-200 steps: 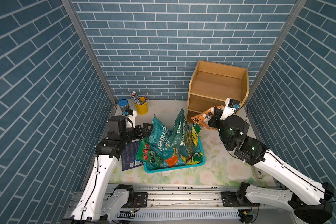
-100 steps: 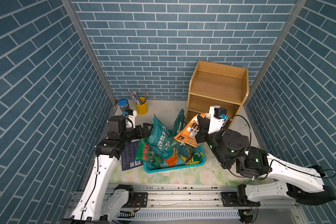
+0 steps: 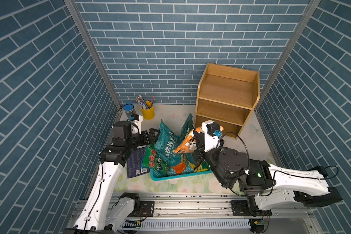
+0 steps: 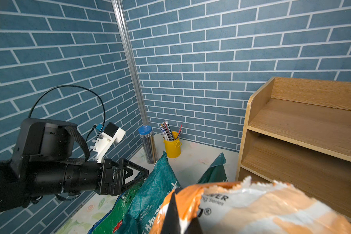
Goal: Take down the fertilizer bag from the shelf
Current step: Place the fertilizer bag in the storage box.
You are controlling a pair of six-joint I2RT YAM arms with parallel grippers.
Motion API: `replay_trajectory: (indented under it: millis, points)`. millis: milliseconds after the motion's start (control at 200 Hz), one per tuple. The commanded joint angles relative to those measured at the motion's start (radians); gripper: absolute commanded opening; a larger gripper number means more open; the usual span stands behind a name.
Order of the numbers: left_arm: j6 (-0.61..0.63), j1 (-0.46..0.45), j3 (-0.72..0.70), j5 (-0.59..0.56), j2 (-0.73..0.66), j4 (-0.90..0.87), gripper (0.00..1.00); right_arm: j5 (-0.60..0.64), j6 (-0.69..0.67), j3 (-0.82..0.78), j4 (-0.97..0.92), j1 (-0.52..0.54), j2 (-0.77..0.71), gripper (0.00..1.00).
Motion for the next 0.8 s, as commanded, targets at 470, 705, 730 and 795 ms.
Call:
replay_trajectory:
  millis: [470,705,730,795]
  points:
    - [0.003,-0.002,-0.015,-0.004,0.000,0.008,1.00,-0.252,0.232,-0.246,0.107,-0.161,0.020,0.00]
    - [0.003,-0.001,-0.015,-0.004,0.001,0.008,1.00,-0.323,0.251,-0.301,0.142,-0.195,0.071,0.00]
    - [0.003,-0.001,-0.015,-0.004,0.001,0.008,1.00,-0.328,0.253,-0.305,0.146,-0.195,0.077,0.00]
    - [0.003,-0.002,-0.015,-0.003,0.001,0.007,1.00,-0.340,0.259,-0.315,0.155,-0.195,0.091,0.00]
